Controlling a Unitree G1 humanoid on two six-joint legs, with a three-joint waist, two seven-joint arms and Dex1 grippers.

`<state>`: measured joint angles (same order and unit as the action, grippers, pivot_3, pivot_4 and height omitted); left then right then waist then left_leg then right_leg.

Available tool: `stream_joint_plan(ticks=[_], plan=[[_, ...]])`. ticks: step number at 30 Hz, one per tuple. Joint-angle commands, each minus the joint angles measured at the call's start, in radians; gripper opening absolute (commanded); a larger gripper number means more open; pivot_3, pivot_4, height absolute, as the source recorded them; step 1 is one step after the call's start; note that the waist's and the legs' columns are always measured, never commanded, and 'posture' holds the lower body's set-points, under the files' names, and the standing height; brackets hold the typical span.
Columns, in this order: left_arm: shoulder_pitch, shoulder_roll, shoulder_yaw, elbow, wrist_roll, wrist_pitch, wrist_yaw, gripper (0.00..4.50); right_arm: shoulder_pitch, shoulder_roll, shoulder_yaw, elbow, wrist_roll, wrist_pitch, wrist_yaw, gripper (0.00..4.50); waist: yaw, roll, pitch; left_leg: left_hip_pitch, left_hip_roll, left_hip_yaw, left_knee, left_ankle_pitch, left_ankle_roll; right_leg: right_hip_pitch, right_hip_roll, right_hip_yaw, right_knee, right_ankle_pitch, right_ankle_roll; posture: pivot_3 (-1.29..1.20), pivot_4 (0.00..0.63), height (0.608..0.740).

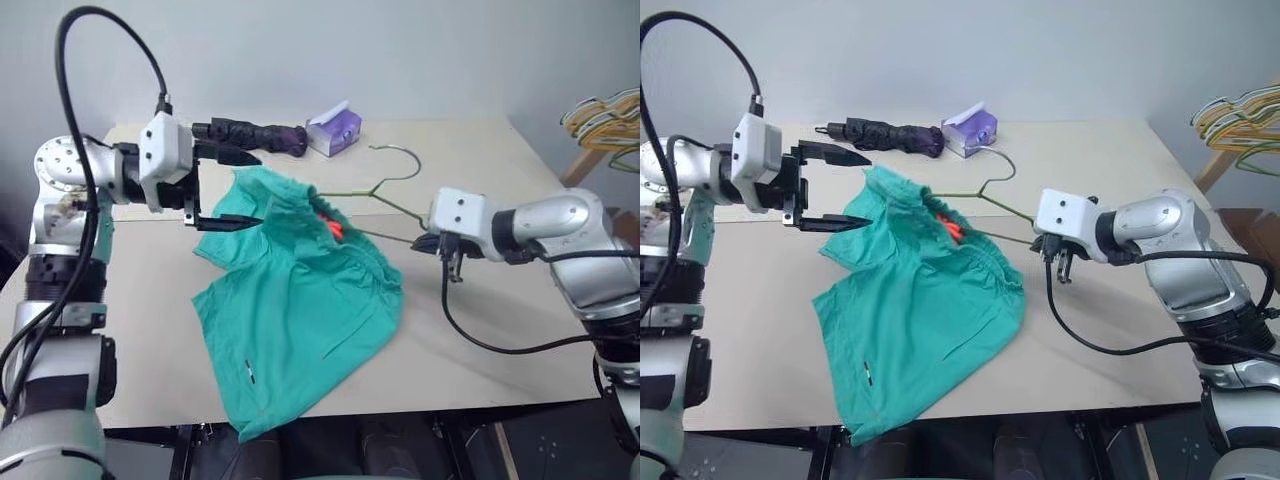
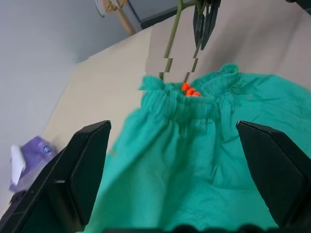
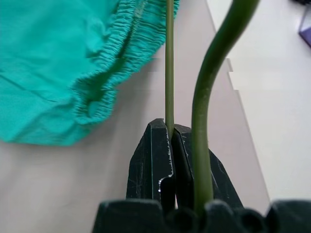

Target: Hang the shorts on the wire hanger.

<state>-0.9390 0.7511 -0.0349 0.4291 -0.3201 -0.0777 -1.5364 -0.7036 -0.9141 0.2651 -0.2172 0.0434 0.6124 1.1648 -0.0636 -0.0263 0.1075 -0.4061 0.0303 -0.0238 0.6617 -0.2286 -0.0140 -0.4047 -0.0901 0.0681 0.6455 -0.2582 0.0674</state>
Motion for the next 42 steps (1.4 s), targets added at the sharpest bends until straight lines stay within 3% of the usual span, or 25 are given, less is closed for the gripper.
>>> stream_joint_plan(ticks=[1,8,12,15,27,33,34,42], plan=[[-0.049,-0.031,-0.035,0.054,0.033,-0.091,-0.052,4.48,-0.047,-0.013,-0.013,-0.078,0.040,0.064,0.041,0.00,-0.007,0.000,-0.002,0.000,0.000,0.000,0.000,0.000,0.000,0.000,0.000,0.000,0.000,0.000,0.000,-0.09,0.019,0.740],[-0.124,-0.038,-0.200,0.202,0.095,-0.261,-0.078,4.48,-0.060,-0.025,-0.002,-0.126,0.085,0.114,0.100,0.00,-0.035,0.000,-0.006,0.000,0.000,-0.001,0.001,0.000,0.000,0.000,0.000,0.000,0.001,0.000,0.000,-0.10,0.010,0.740],[-0.166,-0.081,-0.221,0.327,0.157,-0.362,-0.078,4.48,-0.068,-0.028,-0.008,-0.146,0.112,0.137,0.116,0.00,-0.048,0.000,-0.007,0.001,0.000,-0.001,0.001,0.000,0.000,0.000,0.000,0.000,0.002,0.000,0.000,-0.10,0.004,0.740],[-0.180,-0.086,-0.267,0.355,0.125,-0.382,-0.078,3.90,-0.077,-0.034,-0.011,-0.151,0.128,0.151,0.120,0.00,-0.060,0.000,-0.010,0.000,0.000,-0.001,0.001,0.000,0.000,0.000,0.000,0.000,0.002,0.000,0.000,-0.11,0.002,0.740],[-0.187,-0.079,-0.328,0.365,0.065,-0.389,-0.078,0.10,-0.111,-0.042,-0.022,-0.157,0.192,0.203,0.130,0.00,-0.092,0.002,-0.015,0.000,0.000,-0.002,0.001,0.000,0.000,0.000,0.000,0.000,0.003,0.000,0.000,-0.12,0.002,0.740],[-0.172,-0.063,-0.320,0.321,0.009,-0.289,-0.078,0.02,-0.082,-0.051,-0.040,-0.149,0.197,0.122,0.132,0.00,-0.101,0.004,-0.017,0.000,0.000,-0.002,0.001,0.000,0.000,0.000,0.000,0.000,0.003,0.000,0.000,-0.12,0.005,0.740],[-0.166,-0.054,-0.320,0.309,-0.002,-0.272,-0.078,0.00,-0.072,-0.055,-0.045,-0.145,0.192,0.110,0.128,0.58,-0.103,0.004,-0.018,0.000,0.000,-0.003,0.001,0.000,0.000,0.000,0.000,0.000,0.003,0.000,0.000,-0.12,0.007,0.740],[-0.090,0.011,-0.301,0.204,-0.055,-0.180,-0.078,0.00,-0.028,-0.082,-0.130,-0.029,0.173,0.105,0.045,3.17,-0.114,0.005,-0.019,0.001,0.000,-0.003,0.002,0.000,0.000,0.000,-0.001,0.000,0.004,0.000,0.000,-0.12,0.025,0.740]])
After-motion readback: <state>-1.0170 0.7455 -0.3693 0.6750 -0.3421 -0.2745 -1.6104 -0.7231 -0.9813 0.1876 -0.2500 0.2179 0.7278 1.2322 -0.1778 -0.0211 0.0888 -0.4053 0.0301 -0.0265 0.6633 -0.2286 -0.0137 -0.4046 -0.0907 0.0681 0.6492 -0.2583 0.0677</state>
